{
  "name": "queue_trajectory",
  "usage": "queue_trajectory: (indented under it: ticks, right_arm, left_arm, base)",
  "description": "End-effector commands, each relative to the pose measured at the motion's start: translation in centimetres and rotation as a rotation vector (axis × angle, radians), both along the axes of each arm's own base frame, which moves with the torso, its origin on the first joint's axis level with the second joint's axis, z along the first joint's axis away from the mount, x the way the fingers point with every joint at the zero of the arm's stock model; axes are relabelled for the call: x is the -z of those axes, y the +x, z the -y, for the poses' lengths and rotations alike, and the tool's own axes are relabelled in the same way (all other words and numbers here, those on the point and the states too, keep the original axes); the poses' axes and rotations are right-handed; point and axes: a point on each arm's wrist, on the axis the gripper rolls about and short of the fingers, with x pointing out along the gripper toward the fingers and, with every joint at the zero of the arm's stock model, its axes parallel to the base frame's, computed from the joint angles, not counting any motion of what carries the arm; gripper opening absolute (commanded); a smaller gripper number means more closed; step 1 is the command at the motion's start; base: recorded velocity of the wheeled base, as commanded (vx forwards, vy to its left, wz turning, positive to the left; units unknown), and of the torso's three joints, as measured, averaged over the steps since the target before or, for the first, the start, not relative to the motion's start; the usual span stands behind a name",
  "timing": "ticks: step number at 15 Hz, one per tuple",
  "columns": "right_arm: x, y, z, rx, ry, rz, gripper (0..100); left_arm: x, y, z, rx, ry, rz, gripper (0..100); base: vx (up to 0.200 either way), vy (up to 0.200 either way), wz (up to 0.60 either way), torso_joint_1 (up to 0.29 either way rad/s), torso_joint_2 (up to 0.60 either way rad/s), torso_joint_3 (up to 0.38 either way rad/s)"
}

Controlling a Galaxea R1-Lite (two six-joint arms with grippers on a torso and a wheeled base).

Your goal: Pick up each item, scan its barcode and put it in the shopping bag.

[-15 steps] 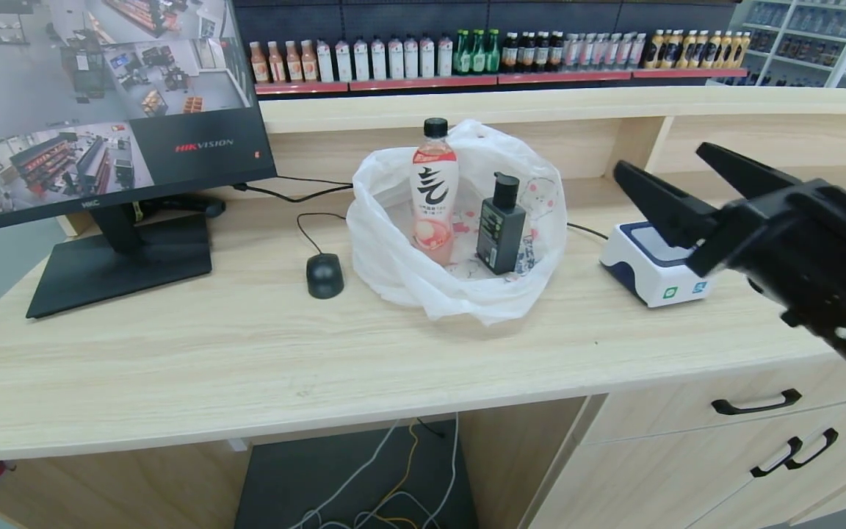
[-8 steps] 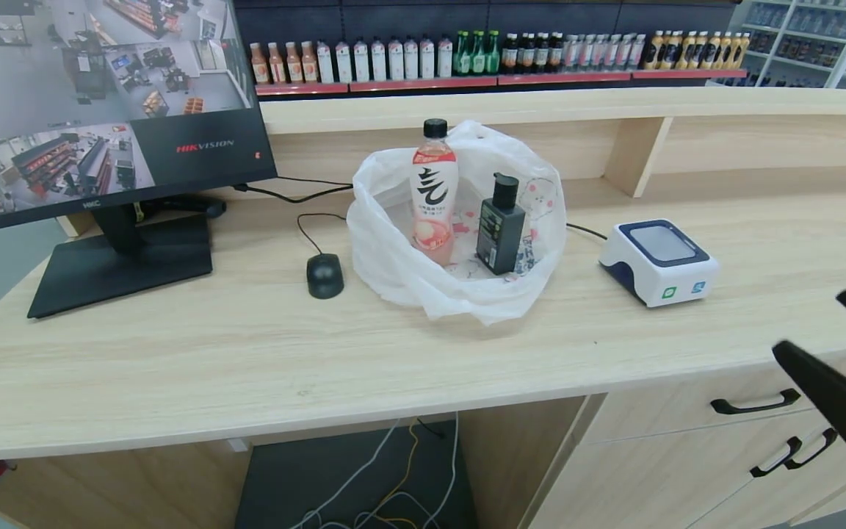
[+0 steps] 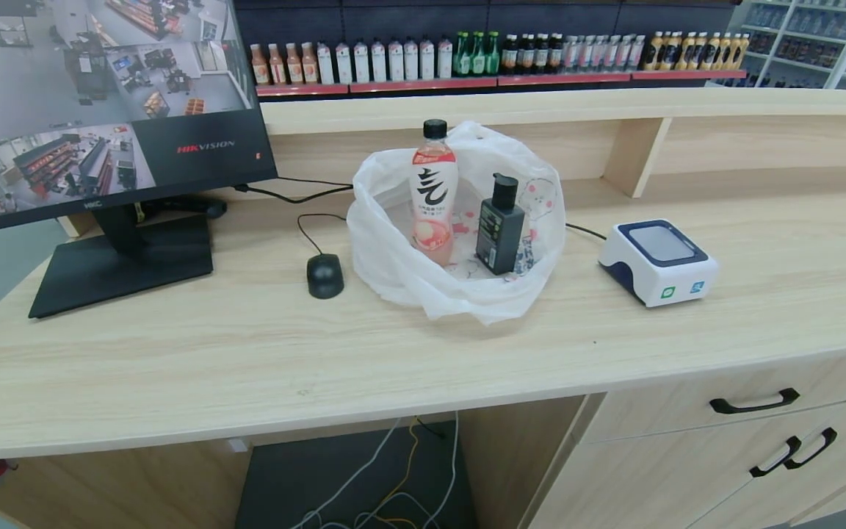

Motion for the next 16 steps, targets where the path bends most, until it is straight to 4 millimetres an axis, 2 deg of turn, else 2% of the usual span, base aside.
queue_trajectory:
  ticks: [1, 4, 7, 11, 12, 13, 16]
  right_arm:
    - [1.3, -2.0, 1.2, -0.014, 0.03, 0.059, 100]
    - [3.0, -3.0, 1.8, -0.014, 0.01, 0.032, 100]
    - [3.0, -3.1, 1.8, 0.004, 0.015, 0.041, 100]
    - [3.0, -3.2, 1.4, 0.306, 0.003, 0.029, 100]
    - [3.0, -3.2, 1.1, 0.469, 0.0, 0.028, 100]
    - [3.0, -3.2, 1.0, 0.537, -0.005, 0.029, 100]
    - [3.1, -3.4, 1.0, 0.589, -0.004, 0.057, 100]
  left_arm:
    - [0.0, 0.0, 0.0, 0.002, 0.0, 0.0, 100]
    - [0.0, 0.0, 0.0, 0.002, 0.0, 0.0, 100]
    - [0.0, 0.0, 0.0, 0.002, 0.0, 0.0, 100]
    - [0.0, 0.0, 0.0, 0.002, 0.0, 0.0, 100]
    - [0.0, 0.0, 0.0, 0.002, 0.0, 0.0, 100]
    - [0.0, 0.0, 0.0, 0.0, 0.0, 0.0, 100]
    - [0.0, 0.0, 0.0, 0.0, 0.0, 0.0, 100]
  base:
    - [0.0, 0.0, 0.0, 0.0, 0.0, 0.0]
    - [0.0, 0.0, 0.0, 0.0, 0.0, 0.0]
    - [0.0, 0.0, 0.0, 0.0, 0.0, 0.0]
    - [0.0, 0.0, 0.0, 0.0, 0.0, 0.0]
    - [0.0, 0.0, 0.0, 0.0, 0.0, 0.0]
    - [0.0, 0.0, 0.0, 0.0, 0.0, 0.0]
    - [0.0, 0.0, 0.0, 0.0, 0.0, 0.0]
